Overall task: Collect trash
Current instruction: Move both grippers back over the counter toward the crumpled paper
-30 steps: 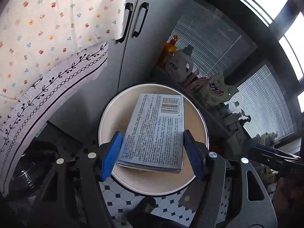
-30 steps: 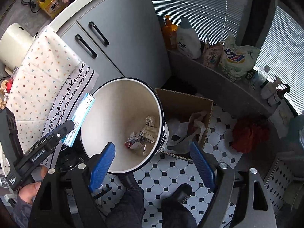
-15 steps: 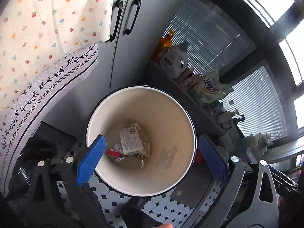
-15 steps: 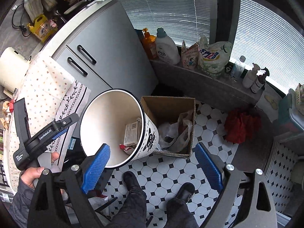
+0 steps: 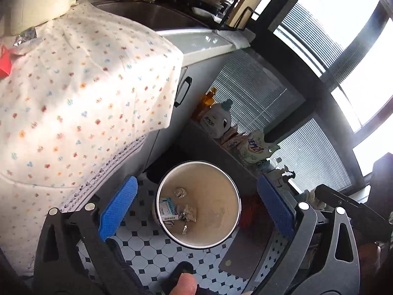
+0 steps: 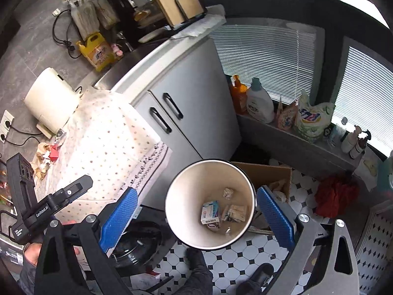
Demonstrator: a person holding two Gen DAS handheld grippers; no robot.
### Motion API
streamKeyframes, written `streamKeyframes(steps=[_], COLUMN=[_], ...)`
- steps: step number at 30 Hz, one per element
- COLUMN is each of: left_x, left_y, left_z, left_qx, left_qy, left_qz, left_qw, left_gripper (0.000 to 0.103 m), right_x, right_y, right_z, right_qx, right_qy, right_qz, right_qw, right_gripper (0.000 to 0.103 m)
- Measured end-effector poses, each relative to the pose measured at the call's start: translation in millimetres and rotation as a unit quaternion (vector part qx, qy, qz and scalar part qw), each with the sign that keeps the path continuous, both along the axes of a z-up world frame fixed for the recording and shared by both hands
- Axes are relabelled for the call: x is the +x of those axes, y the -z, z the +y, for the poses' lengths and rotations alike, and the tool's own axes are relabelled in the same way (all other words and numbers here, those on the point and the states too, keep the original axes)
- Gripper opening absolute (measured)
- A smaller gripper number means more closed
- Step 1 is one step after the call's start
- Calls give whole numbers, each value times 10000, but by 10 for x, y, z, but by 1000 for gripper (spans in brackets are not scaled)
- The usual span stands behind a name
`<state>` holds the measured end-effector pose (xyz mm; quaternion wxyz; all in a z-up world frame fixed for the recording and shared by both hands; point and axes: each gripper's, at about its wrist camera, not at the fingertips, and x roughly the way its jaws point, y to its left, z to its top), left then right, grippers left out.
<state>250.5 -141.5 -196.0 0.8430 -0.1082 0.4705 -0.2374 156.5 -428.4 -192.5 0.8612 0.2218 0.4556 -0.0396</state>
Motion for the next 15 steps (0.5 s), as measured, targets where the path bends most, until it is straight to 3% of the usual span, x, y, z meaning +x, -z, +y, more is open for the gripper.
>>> streamKeyframes(steps=[6, 11, 15], left_x=[76, 131, 131], left_y=[-461, -701, -885], left_z=[384, 612, 902], left_qx=[-185, -245, -185], left_qy=[-145, -105, -339], left_qz=[-387, -614, -889], left_qw=[9990, 9978, 9953], left_gripper=[97, 97, 97], right_x=[307, 521, 703], right_y=[-350, -593, -747], right_z=[433, 799, 1073], right_qx=[4, -183, -344], right_qy=[-301, -567, -811], right_qz=[-303, -441, -568], right_qw=[9991, 9972, 9945], right_gripper=[95, 95, 95])
